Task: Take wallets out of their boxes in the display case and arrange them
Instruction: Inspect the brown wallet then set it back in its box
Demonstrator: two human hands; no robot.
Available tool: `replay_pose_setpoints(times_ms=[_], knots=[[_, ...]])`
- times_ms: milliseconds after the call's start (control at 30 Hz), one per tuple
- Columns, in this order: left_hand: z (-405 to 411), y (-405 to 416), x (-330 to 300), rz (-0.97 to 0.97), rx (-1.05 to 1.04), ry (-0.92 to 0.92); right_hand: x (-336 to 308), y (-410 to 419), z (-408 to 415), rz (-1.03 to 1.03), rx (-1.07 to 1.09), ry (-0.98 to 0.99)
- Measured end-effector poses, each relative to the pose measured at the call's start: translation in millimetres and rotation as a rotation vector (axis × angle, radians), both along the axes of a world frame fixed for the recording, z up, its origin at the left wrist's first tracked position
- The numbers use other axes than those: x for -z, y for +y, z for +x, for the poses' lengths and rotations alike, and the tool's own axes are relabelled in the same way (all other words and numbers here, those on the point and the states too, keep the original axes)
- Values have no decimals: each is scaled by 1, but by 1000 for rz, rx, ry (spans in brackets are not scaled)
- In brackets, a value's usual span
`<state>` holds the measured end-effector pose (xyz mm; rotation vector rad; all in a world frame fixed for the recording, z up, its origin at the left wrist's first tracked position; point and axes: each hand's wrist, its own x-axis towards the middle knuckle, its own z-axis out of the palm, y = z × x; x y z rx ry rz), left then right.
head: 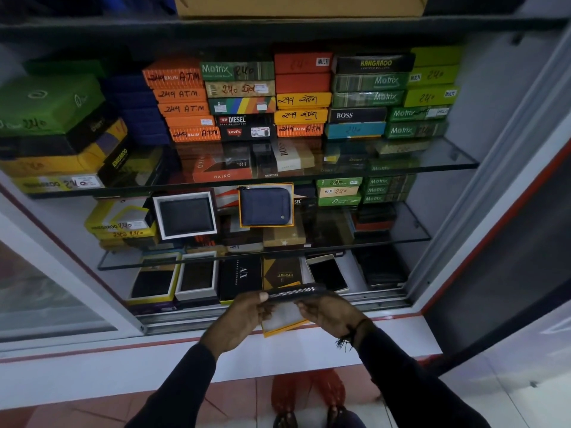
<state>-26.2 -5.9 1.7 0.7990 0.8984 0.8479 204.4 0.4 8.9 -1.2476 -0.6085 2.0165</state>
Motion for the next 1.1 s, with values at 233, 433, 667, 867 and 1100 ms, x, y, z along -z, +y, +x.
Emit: replay_pose_setpoints(times_ms=[233, 433, 667, 867, 1100], knots=[[-27, -7, 0, 123, -136, 198, -27, 3, 32, 285, 102, -329], [-3, -3, 14, 144, -375, 273, -54, -10, -19, 615, 65, -638], [6, -17, 31, 106, -390, 108, -62, -42, -92, 1114, -84, -1171], [-19, -18, 34, 109, -354, 154, -68, -29, -75, 999, -139, -1108], [-60, -25, 33, -67, -355, -200, -73, 25, 41, 589, -23, -1052]])
